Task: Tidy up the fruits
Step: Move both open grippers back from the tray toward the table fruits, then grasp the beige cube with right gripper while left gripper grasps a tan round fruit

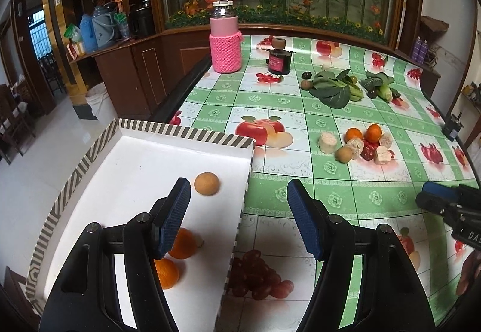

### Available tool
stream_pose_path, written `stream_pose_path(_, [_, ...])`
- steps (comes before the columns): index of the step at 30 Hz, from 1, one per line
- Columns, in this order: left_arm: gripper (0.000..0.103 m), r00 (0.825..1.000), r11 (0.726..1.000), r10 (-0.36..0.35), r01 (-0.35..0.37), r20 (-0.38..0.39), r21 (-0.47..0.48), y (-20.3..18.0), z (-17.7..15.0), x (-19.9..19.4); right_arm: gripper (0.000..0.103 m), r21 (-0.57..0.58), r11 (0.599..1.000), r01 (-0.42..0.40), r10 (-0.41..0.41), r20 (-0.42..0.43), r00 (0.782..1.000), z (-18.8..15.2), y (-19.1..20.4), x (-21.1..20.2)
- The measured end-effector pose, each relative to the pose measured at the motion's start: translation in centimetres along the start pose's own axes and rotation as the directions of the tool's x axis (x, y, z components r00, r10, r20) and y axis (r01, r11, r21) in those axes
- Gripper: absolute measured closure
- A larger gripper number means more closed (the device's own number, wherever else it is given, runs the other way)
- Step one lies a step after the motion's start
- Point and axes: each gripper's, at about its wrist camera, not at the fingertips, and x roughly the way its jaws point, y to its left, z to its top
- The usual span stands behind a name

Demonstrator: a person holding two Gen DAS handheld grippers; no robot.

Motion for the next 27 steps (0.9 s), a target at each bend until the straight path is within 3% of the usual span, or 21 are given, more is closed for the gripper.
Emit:
stream_pose_path(13, [0.036, 0.999, 0.999, -0.040, 0.040, -0.010, 0.017, -3.5, 0.6, 1.1, 0.068, -0.028, 0.999, 0.041, -0.042, -0.011, 0.999, 0.6, -0.5, 0.5])
stream_pose_path(20, [0.036, 0.995, 0.995, -0.089, 0.090, -0.045, 0.032, -6.0, 0.8, 2.0, 0.067, -0.013, 0.996, 0.092, -0.092, -0.034, 0.995, 0.3, -2.8, 1.2])
stream_pose_path(27, [0.036, 0.991, 0.993, -0.108, 0.111, -0.082, 0.037, -7.9, 0.7, 3.3, 0.067, 0.007, 0.996, 0.086, -0.085, -0.034, 0.996, -0.2, -3.8, 1.3])
